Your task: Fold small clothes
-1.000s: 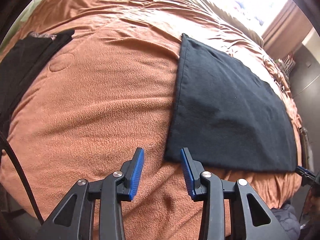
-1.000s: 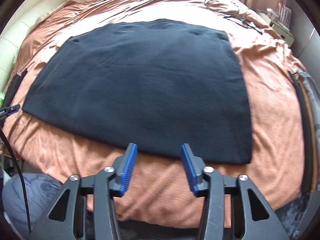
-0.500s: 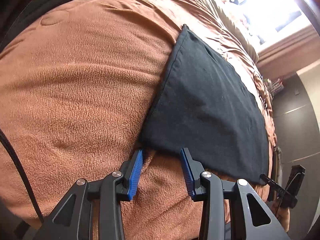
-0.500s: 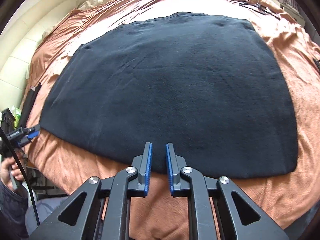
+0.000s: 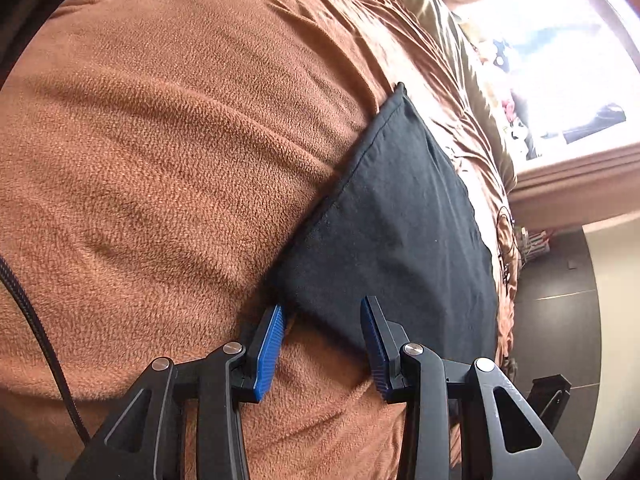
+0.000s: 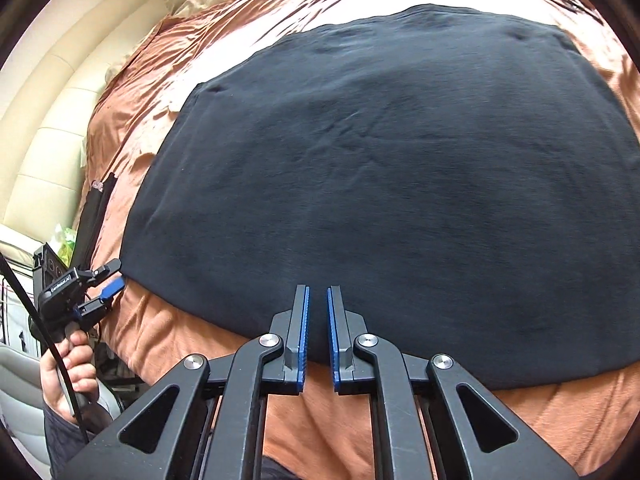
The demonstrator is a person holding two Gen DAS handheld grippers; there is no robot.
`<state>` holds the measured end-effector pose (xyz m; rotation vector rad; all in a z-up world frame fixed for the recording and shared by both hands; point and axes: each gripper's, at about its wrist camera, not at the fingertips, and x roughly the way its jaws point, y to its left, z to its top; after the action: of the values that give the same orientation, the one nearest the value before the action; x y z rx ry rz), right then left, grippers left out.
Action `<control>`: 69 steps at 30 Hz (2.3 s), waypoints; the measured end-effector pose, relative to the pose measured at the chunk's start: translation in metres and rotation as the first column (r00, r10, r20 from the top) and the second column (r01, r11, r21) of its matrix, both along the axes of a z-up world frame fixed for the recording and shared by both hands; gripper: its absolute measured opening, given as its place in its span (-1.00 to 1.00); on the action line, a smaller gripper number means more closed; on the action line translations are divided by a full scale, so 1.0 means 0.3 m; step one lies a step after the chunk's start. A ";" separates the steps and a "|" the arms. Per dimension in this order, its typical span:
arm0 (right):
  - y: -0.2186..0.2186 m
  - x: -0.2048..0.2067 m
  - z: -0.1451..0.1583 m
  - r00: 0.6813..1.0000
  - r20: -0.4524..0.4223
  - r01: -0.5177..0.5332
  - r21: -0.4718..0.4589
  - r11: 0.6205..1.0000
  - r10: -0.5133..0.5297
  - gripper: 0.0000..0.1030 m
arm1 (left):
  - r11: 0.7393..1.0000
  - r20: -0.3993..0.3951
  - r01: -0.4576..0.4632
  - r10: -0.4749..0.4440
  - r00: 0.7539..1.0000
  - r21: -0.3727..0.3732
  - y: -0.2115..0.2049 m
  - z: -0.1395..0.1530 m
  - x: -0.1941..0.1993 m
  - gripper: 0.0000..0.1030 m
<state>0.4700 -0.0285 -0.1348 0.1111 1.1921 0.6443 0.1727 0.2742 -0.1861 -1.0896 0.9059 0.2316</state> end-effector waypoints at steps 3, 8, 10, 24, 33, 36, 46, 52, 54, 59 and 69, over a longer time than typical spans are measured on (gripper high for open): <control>0.019 0.007 -0.019 1.000 -0.014 0.001 0.000 1.000 -0.001 -0.89 | 1.000 0.011 -0.025 0.025 1.000 -0.014 0.013 -0.014 0.012 -0.23; 0.026 -0.001 -0.040 0.999 -0.053 -0.004 -0.009 1.000 0.004 -0.89 | 0.999 0.050 -0.047 0.048 0.998 -0.016 0.032 -0.011 0.010 -0.24; 0.029 -0.010 -0.048 0.997 -0.075 -0.009 -0.017 1.000 0.008 -0.90 | 1.000 0.052 -0.029 0.029 0.998 0.011 0.031 -0.003 0.004 -0.34; 0.096 0.057 -0.032 1.000 -0.031 -0.004 -0.058 0.998 0.002 -1.00 | 0.997 0.033 -0.034 0.031 0.999 0.065 0.047 -0.012 0.019 -0.80; 0.155 0.197 -0.027 1.000 -0.013 0.027 -0.051 0.998 -0.028 -1.00 | 0.995 0.015 -0.070 0.069 0.997 0.068 0.036 -0.008 0.006 -0.83; 0.173 0.244 -0.021 1.000 -0.002 0.031 -0.057 0.998 -0.031 -1.00 | 0.994 0.013 -0.100 0.099 0.995 0.054 0.034 -0.014 -0.007 -0.83; 0.233 0.435 -0.029 0.999 0.018 0.043 -0.060 0.997 -0.042 -1.00 | 0.981 0.011 -0.189 0.188 0.982 0.041 0.014 -0.017 -0.043 -0.83; 0.276 0.548 -0.030 0.998 0.035 0.056 -0.057 0.997 -0.054 -1.00 | 0.978 -0.006 -0.206 0.206 0.979 0.038 0.008 -0.015 -0.049 -0.83; 0.289 0.582 -0.033 0.997 0.042 0.065 -0.059 0.996 -0.063 -1.00 | 0.977 -0.013 -0.212 0.213 0.977 0.031 0.007 -0.012 -0.045 -0.83; 0.321 0.664 -0.042 0.993 0.069 0.097 -0.060 0.993 -0.093 -1.00 | 0.976 -0.025 -0.216 0.217 0.976 0.028 0.006 -0.016 -0.038 -0.83; 0.423 0.767 -0.056 0.982 0.123 0.151 -0.060 0.987 -0.143 -1.00 | 0.973 -0.027 -0.230 0.230 0.973 0.015 0.004 -0.026 -0.036 -0.81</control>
<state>0.7002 0.0984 -0.1517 0.1003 1.0797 0.4725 0.1620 0.2753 -0.1940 -1.1829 0.8013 0.4448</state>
